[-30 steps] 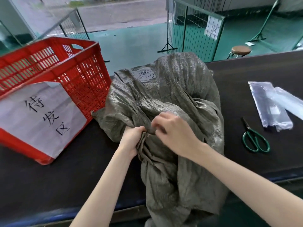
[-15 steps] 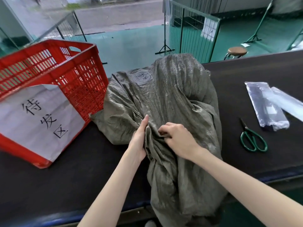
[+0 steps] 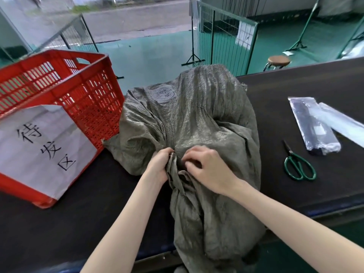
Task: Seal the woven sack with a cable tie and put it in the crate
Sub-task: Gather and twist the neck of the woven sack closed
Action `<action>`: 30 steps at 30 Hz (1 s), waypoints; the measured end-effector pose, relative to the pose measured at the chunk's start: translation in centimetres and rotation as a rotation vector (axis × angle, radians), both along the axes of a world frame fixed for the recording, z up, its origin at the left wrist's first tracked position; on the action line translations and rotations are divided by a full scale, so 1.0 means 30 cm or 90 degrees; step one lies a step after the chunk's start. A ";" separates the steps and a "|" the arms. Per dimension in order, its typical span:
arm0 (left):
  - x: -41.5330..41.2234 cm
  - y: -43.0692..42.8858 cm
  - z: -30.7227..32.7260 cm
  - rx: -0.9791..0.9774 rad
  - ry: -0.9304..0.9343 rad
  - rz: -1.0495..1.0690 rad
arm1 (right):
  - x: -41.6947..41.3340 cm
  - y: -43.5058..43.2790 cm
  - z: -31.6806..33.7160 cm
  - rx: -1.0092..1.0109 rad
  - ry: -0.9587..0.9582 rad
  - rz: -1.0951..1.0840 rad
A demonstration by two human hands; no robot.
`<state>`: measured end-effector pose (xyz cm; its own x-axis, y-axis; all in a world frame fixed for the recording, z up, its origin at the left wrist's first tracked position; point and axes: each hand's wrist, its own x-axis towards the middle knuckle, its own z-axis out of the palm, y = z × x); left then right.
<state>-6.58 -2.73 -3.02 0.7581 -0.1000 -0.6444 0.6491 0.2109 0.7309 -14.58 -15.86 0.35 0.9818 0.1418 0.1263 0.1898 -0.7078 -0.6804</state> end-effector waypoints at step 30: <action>0.066 -0.013 0.031 -0.009 -0.008 -0.074 | 0.009 0.052 0.008 0.039 0.030 0.016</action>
<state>-4.59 -3.13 -2.08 0.7487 -0.1971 -0.6330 0.6608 0.1450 0.7364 -14.30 -14.30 0.59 0.9832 0.1596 0.0887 0.1730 -0.6596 -0.7314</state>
